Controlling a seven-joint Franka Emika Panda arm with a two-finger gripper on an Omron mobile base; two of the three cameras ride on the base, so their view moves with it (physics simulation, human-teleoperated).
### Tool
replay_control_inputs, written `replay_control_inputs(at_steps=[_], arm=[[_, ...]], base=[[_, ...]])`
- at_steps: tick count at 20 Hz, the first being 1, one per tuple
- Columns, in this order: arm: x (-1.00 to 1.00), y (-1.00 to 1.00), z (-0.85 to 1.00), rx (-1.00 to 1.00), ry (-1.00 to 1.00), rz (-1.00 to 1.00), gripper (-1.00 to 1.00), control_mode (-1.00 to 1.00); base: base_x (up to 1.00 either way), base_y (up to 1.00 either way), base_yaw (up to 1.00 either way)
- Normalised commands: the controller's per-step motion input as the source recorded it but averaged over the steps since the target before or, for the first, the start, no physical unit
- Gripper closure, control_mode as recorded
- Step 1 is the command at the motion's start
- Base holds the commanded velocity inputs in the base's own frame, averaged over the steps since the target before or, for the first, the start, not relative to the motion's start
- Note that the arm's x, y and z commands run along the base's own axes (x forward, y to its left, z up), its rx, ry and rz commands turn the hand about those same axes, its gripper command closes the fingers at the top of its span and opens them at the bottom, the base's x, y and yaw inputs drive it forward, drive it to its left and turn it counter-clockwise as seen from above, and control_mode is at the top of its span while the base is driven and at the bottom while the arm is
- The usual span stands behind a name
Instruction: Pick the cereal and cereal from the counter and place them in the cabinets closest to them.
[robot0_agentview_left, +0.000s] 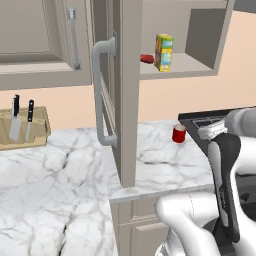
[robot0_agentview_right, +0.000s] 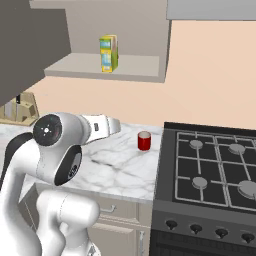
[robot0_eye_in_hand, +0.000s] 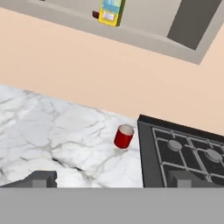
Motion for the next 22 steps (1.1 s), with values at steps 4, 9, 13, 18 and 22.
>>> replay_control_inputs(at_steps=[4,9,13,18,22], arm=[[0.00,-0.02,-0.02,0.00,0.02,0.00,-1.00,-1.00],[-0.17,-0.03,-0.10,-0.03,0.00,0.00,-1.00,-1.00],[-0.83,-0.17,-0.45,-0.10,0.00,0.02,-1.00,-1.00],[-0.11,-0.02,-0.07,-0.02,0.00,0.00,-1.00,1.00],[0.00,0.00,0.00,0.00,0.00,0.00,-1.00,1.00]], base=[[0.00,0.00,0.00],[0.00,0.00,0.00],[0.00,0.00,0.00],[0.00,0.00,0.00],[-0.15,-0.39,0.00]])
